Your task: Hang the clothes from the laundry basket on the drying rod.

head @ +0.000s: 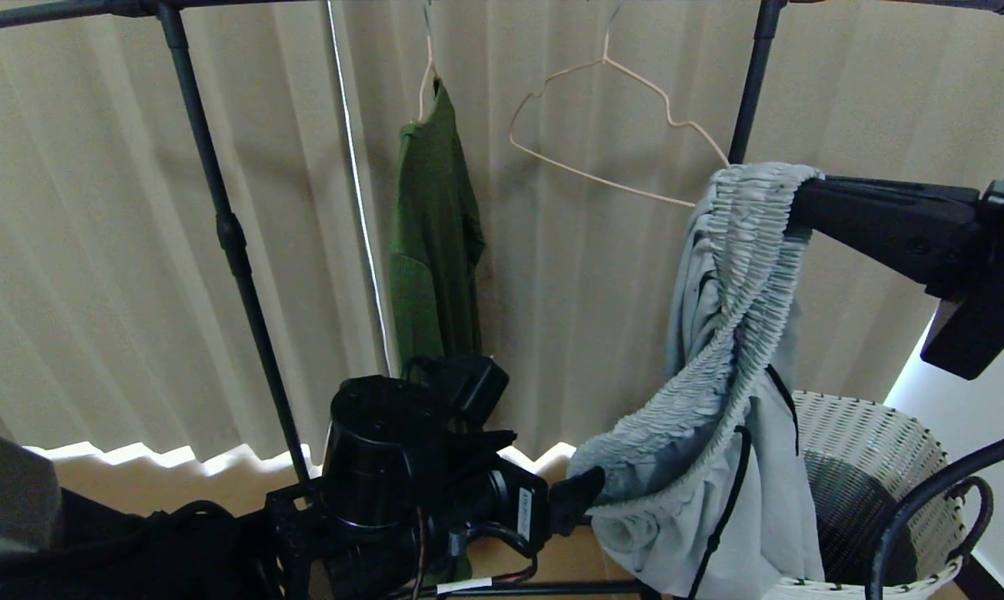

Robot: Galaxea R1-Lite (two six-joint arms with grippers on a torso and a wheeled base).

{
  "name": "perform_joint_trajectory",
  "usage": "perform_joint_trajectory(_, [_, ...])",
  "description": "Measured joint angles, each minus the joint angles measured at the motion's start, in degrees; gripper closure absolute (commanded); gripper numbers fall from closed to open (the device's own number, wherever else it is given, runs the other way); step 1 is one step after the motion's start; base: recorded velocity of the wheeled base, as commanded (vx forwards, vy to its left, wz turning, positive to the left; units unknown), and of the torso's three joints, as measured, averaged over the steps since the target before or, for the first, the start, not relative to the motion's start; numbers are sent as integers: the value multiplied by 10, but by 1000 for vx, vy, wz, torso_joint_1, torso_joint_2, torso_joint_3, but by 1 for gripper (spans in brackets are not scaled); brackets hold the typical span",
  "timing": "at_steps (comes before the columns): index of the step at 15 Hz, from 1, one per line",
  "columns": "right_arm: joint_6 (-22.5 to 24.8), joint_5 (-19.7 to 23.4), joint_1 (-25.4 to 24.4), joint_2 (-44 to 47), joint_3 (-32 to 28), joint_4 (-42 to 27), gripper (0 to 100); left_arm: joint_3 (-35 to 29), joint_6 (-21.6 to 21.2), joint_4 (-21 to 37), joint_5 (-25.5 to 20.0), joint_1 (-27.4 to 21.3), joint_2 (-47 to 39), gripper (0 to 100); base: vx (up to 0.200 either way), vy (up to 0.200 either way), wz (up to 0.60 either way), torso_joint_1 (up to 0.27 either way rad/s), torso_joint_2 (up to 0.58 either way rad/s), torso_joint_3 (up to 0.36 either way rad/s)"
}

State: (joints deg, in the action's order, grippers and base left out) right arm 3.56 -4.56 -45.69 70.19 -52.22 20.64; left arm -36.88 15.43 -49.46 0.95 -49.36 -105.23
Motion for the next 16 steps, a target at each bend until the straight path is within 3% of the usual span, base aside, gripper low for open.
perform_joint_trajectory(5, [-8,13,0,-7,5,18,100,-1,9,-11,-28,-4,-12,0,0,0,0,0,0,0])
perform_joint_trajectory(6, [-8,15,0,-7,8,26,100,1,9,-11,-28,-4,-14,100,0,0,0,0,0,0])
perform_joint_trajectory(12, [-7,20,15,-9,20,39,100,51,-10,-25,-11,-4,-7,100,0,0,0,0,0,0])
perform_joint_trajectory(15, [-8,20,29,-15,35,42,100,134,-47,-115,9,0,20,100,0,0,0,0,0,0])
perform_joint_trajectory(16, [-8,20,35,-17,42,48,100,153,-53,-121,10,5,37,100,0,0,0,0,0,0])
